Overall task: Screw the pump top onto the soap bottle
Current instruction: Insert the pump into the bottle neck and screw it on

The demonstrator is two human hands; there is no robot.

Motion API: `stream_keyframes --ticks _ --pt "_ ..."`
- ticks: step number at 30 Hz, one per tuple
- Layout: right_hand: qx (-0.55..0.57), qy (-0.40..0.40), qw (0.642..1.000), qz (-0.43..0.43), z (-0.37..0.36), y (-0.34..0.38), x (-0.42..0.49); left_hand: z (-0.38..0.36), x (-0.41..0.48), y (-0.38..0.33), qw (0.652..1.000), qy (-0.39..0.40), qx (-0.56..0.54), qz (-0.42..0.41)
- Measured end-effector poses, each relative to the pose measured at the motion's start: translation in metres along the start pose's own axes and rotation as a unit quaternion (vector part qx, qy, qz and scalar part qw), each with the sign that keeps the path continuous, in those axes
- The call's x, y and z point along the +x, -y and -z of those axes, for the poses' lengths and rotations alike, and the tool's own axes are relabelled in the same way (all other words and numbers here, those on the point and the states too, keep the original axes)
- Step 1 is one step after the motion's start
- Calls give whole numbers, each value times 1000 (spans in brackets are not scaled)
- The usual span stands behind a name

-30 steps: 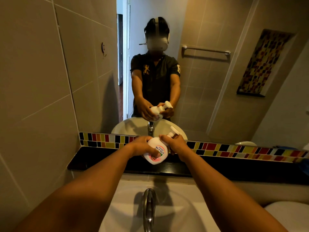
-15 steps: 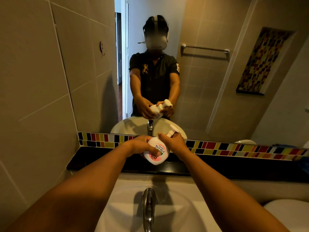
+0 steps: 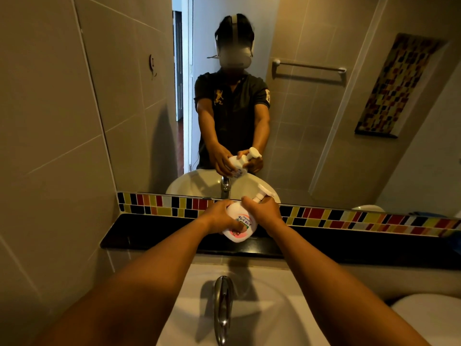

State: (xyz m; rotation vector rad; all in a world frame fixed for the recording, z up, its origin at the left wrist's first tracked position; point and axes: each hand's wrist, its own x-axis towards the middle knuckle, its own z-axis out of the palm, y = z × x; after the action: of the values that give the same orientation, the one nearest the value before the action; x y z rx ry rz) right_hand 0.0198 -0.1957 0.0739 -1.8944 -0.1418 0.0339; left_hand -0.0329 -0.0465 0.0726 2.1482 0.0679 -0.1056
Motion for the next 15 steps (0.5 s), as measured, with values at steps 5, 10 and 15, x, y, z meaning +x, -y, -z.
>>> stream_keyframes --ticks 5,10,15 --pt "1 -12 1000 -6 1 -1 1 -7 5 1 1000 -19 -2 0" --pt "-14 -15 1000 -14 -1 -2 3 -8 9 4 1000 -13 -4 10" --pt "27 68 997 -14 -4 -6 5 -3 11 14 999 -9 -27 21"
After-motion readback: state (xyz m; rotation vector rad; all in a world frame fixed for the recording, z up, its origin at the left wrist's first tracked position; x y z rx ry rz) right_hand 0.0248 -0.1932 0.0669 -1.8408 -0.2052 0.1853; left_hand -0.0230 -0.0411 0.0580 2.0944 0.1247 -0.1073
